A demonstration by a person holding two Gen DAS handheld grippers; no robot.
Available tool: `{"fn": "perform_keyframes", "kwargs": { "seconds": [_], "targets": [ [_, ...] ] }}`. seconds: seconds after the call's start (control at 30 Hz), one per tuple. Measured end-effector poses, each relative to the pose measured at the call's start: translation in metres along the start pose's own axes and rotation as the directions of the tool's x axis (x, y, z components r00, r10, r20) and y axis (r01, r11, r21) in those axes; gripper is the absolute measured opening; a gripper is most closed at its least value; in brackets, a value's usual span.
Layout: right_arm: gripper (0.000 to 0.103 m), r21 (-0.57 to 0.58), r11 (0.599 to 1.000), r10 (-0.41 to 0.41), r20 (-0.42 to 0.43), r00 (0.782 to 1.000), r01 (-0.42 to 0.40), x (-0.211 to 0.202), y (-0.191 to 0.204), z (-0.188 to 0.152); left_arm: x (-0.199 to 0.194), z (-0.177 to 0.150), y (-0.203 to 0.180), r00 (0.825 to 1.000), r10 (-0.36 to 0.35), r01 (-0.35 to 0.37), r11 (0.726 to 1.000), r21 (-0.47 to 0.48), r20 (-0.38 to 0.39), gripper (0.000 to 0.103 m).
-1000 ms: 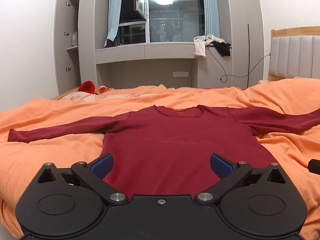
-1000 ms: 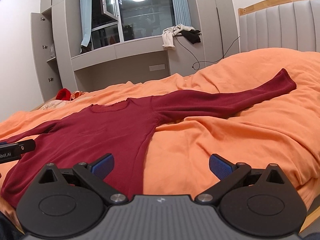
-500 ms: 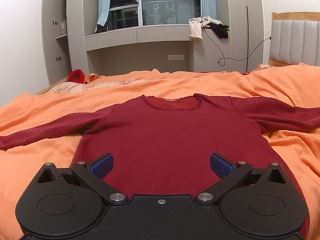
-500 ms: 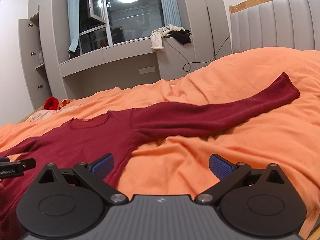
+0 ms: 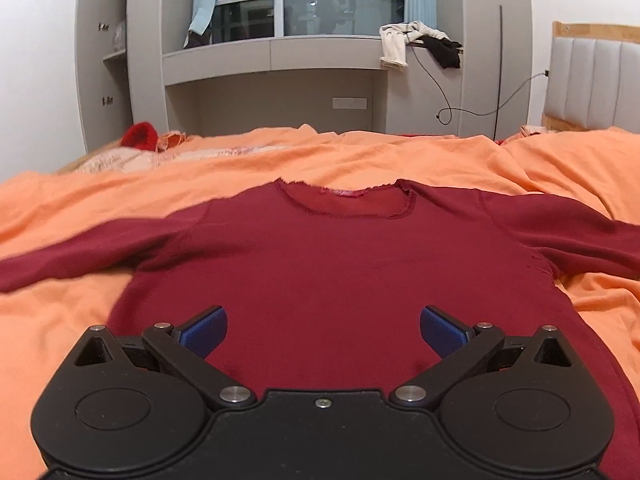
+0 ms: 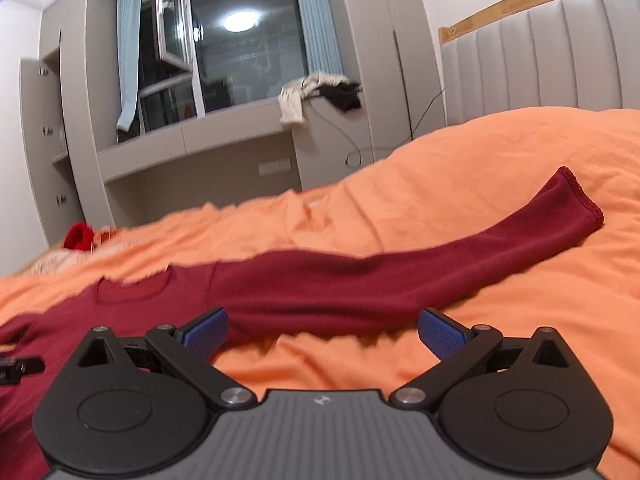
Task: Fold small clothes
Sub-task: 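Move both tools closer over the shirt, right tool toward a sleeve cuff, then grasp the sleeve cuff with the right tool and lift it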
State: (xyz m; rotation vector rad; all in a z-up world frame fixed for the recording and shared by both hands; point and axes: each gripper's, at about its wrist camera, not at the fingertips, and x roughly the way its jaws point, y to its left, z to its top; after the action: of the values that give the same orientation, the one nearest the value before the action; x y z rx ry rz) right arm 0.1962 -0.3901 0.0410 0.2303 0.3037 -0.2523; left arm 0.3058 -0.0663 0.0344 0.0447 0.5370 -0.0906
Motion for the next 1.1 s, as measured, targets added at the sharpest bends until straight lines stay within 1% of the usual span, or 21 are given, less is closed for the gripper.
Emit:
{"fn": "perform_keyframes", "kwargs": {
  "seconds": [0.13,0.2,0.27,0.33,0.4,0.5,0.57,0.73,0.8,0.83,0.87,0.9,0.97,1.0,1.07,1.1],
  "targets": [
    [0.103,-0.008,0.996,-0.093,0.064,0.994,0.094,0.013,-0.026,-0.005,0.010,-0.012,0.008,1.000,0.019,-0.019,1.000,-0.020,-0.021,0.103],
    [0.103,-0.003,0.992,-0.128,0.063,0.990,0.129,0.020,-0.037,-0.002,0.011,-0.016,0.011,0.999,0.020,-0.021,0.999,-0.039,-0.029,0.103],
    [0.103,0.008,0.988,-0.157,0.098,0.983,0.157,0.025,-0.048,0.001,0.011,-0.018,0.014,1.000,0.013,-0.014,0.998,-0.056,-0.024,0.103],
    [0.103,0.011,0.980,-0.197,0.115,0.974,0.197,0.032,-0.057,0.005,0.010,-0.019,0.014,1.000,0.009,-0.010,0.998,-0.056,-0.018,0.103],
    [0.103,0.037,0.971,-0.237,0.109,0.965,0.234,0.041,-0.067,0.009,0.010,-0.020,0.013,1.000,0.008,-0.009,0.999,-0.046,-0.017,0.103],
    [0.103,0.126,0.961,-0.252,0.046,0.967,0.245,0.058,-0.088,0.015,0.012,-0.022,0.009,1.000,0.009,-0.010,1.000,-0.024,-0.027,0.103],
    [0.103,0.174,0.948,-0.273,0.019,0.962,0.266,0.068,-0.098,0.017,0.013,-0.023,0.007,1.000,0.010,-0.010,1.000,-0.012,-0.029,0.103],
    [0.103,0.291,0.925,-0.265,0.032,0.964,0.245,0.083,-0.115,0.021,0.012,-0.024,0.006,1.000,0.011,-0.011,1.000,-0.007,-0.028,0.103],
    [0.103,0.329,0.914,-0.269,0.053,0.962,0.238,0.087,-0.118,0.022,0.012,-0.024,0.006,1.000,0.011,-0.011,1.000,-0.006,-0.029,0.103],
    [0.102,0.342,0.909,-0.274,0.057,0.960,0.239,0.088,-0.123,0.023,0.014,-0.024,0.006,1.000,0.010,-0.010,1.000,-0.005,-0.029,0.103],
    [0.096,0.351,0.905,-0.278,0.057,0.959,0.241,0.089,-0.122,0.023,0.014,-0.024,0.005,1.000,0.009,-0.009,1.000,-0.003,-0.030,0.103],
    [0.088,0.358,0.901,-0.280,0.057,0.958,0.243,0.088,-0.121,0.023,0.014,-0.024,0.005,1.000,0.008,-0.008,1.000,-0.002,-0.030,0.103],
    [0.084,0.381,0.886,-0.308,0.055,0.950,0.265,0.088,-0.124,0.025,0.014,-0.024,0.005,1.000,0.006,-0.006,1.000,-0.001,-0.030,0.103],
    [0.083,0.395,0.873,-0.333,0.056,0.941,0.285,0.088,-0.126,0.025,0.013,-0.025,0.006,1.000,0.005,-0.005,1.000,-0.002,-0.030,0.103],
    [0.081,0.424,0.842,-0.394,0.062,0.917,0.333,0.087,-0.132,0.028,0.014,-0.025,0.006,0.999,0.002,-0.002,1.000,-0.003,-0.033,0.103],
    [0.079,0.437,0.831,-0.412,0.065,0.909,0.345,0.088,-0.137,0.030,0.014,-0.025,0.006,0.999,0.001,-0.001,1.000,-0.003,-0.033,0.103]
  ]
}}
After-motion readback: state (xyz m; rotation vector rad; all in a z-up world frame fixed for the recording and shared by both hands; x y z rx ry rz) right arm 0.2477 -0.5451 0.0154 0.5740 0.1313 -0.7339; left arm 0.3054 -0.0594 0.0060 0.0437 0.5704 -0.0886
